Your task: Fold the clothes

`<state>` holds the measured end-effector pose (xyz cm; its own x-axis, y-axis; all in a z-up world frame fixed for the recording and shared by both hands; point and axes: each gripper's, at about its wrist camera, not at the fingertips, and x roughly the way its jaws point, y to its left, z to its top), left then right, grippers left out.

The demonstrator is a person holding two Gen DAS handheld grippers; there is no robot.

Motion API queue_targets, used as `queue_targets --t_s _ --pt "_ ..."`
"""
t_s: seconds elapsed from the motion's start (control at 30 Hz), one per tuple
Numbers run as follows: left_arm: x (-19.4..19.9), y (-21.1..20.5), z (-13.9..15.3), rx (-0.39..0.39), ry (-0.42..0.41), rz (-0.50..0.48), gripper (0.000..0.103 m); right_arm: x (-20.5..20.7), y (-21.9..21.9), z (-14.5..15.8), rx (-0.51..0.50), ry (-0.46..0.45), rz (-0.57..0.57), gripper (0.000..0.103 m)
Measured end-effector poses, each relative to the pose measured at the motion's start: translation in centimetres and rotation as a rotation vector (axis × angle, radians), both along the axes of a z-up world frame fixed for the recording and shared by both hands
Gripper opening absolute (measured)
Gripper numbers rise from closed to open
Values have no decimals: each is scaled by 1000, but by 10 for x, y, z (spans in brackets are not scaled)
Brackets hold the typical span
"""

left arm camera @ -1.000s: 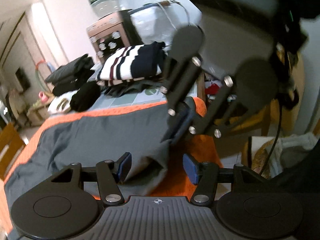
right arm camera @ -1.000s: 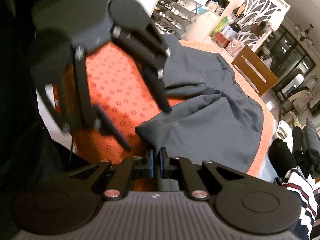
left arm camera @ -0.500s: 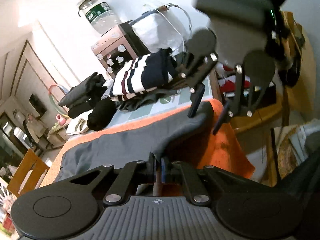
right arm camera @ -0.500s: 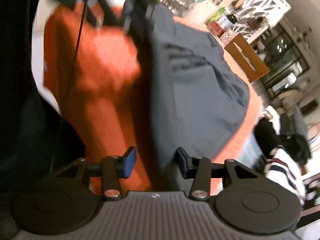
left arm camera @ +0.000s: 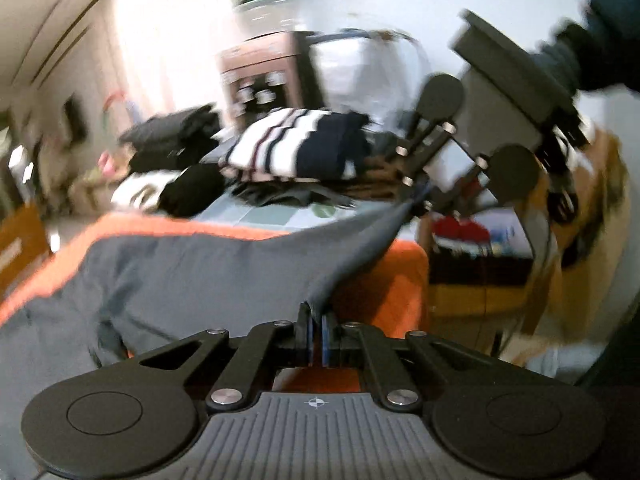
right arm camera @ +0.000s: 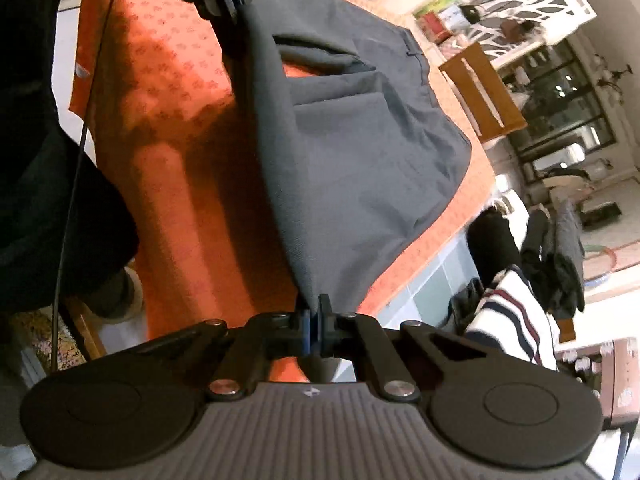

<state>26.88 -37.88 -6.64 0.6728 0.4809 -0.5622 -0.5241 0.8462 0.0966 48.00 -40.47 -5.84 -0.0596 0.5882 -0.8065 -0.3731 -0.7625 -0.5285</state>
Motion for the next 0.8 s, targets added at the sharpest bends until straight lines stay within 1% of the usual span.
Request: queue_targets --t_s 0.07,0.17,0.23,0.33,0.43,0.57,0.7,0.77,0.8 --pt "-4 19 6 -68 -47 68 7 0 18 9 -23 3 21 4" --pt "-4 49 15 -136 -102 181 7 0 57 22 -29 4 57 4" --pt "-4 70 20 -166 -128 252 7 0 85 30 -28 2 86 4" --pt "-2 100 25 -194 -149 347 7 -2 131 31 -45 -4 122 4" --pt "0 130 19 -218 -126 426 7 -9 174 20 -92 -28 173 5" --pt "0 165 3 -257 -83 528 7 -19 211 -2 -138 -50 241 5" --pt "-2 190 -14 -285 -42 605 7 -20 228 -19 -110 -26 261 5" --pt "-2 198 -21 -295 -29 635 7 -21 237 -27 -96 -14 272 11" --pt "-2 201 -26 -300 -24 651 9 -21 242 -31 -89 -8 277 17"
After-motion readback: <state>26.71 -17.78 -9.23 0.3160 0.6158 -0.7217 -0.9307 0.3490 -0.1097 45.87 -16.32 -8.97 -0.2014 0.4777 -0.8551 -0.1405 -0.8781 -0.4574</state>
